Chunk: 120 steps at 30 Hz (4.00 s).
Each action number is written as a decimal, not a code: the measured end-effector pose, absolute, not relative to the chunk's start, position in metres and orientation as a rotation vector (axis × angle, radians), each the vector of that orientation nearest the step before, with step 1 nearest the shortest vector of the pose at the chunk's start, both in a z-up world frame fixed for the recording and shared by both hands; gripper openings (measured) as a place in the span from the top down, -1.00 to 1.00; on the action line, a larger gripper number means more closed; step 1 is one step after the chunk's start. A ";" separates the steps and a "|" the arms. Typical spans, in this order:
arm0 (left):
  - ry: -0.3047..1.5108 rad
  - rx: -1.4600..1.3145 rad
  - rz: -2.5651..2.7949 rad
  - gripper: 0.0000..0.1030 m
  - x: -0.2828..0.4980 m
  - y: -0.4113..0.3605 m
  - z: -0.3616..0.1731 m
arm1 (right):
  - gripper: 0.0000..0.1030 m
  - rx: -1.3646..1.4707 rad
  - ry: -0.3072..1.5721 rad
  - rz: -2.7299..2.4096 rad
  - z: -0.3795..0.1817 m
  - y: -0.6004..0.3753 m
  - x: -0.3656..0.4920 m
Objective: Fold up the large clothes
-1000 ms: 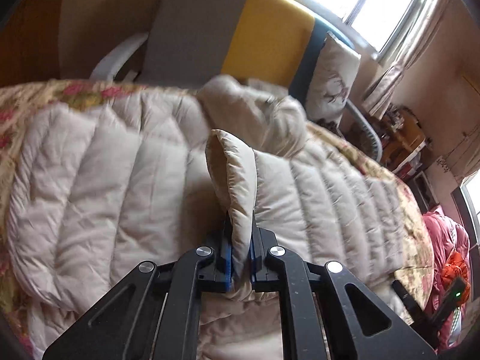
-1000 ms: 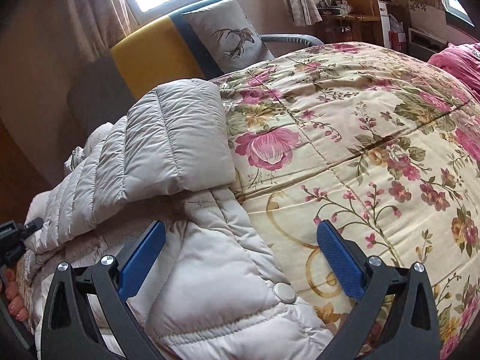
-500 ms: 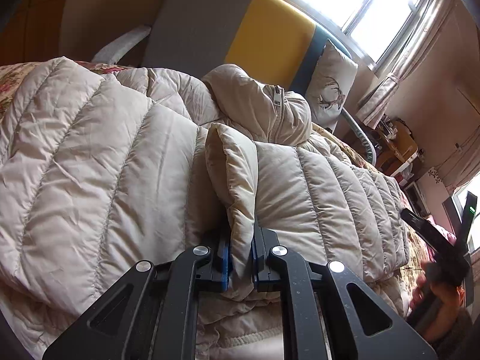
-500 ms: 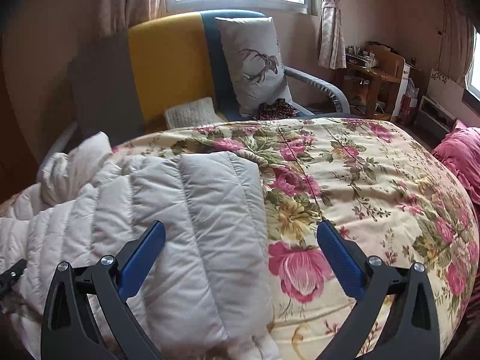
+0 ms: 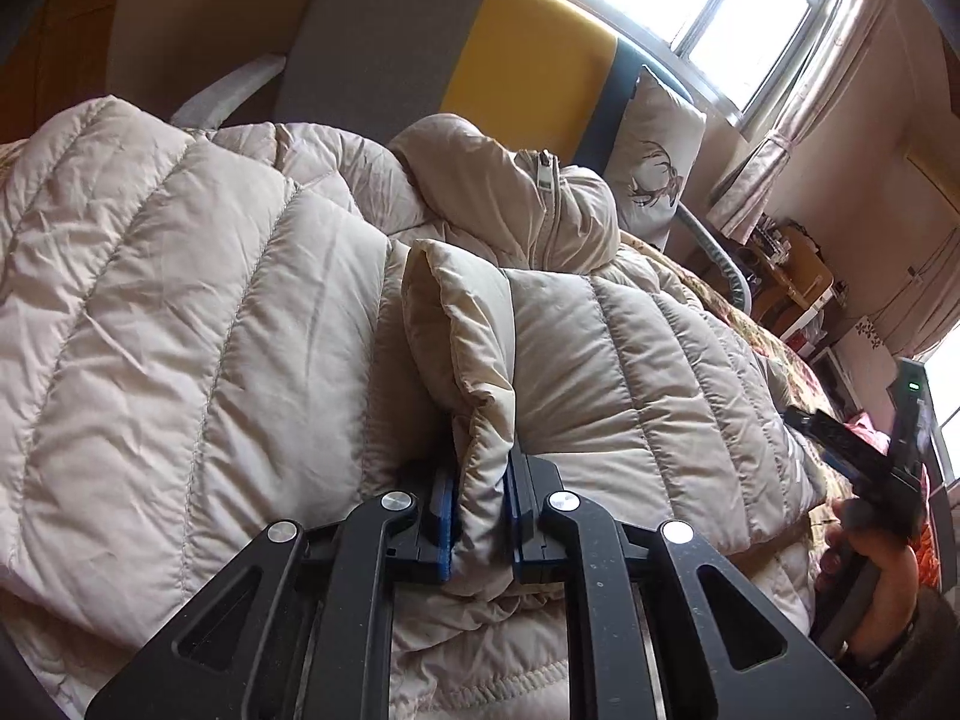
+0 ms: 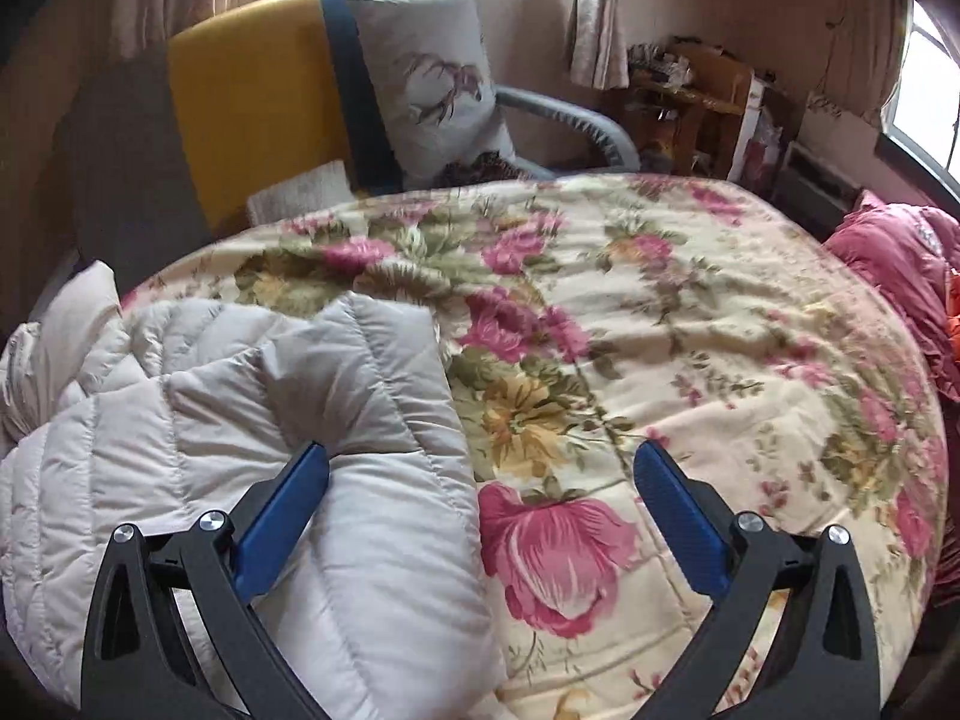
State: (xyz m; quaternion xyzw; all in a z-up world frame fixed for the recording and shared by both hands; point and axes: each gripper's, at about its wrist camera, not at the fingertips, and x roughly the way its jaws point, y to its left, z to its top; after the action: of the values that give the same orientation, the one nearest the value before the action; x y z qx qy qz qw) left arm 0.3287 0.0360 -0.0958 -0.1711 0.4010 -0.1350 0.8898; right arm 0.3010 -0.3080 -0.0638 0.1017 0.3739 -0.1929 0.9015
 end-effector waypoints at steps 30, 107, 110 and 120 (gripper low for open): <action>0.809 -0.129 0.030 -0.13 0.338 0.112 -0.079 | -0.96 -0.143 0.851 0.139 -0.054 -0.138 0.333; 0.801 -0.455 -0.234 -0.55 0.064 0.185 -0.104 | -0.47 0.692 0.891 0.305 -0.114 -0.385 0.058; 0.811 -0.473 -0.288 -0.51 0.059 0.185 -0.107 | -0.47 0.739 0.875 0.354 -0.117 -0.388 0.053; 0.847 -0.520 -0.470 -0.43 0.041 0.164 -0.116 | -0.32 0.711 0.924 0.537 -0.121 -0.362 0.035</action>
State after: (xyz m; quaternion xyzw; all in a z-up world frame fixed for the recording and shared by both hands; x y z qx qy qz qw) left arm 0.0413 0.1640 -0.1162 -0.2471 0.4025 -0.2232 0.8527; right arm 0.0346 -0.3616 -0.1207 0.3317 0.4310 0.2504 0.8010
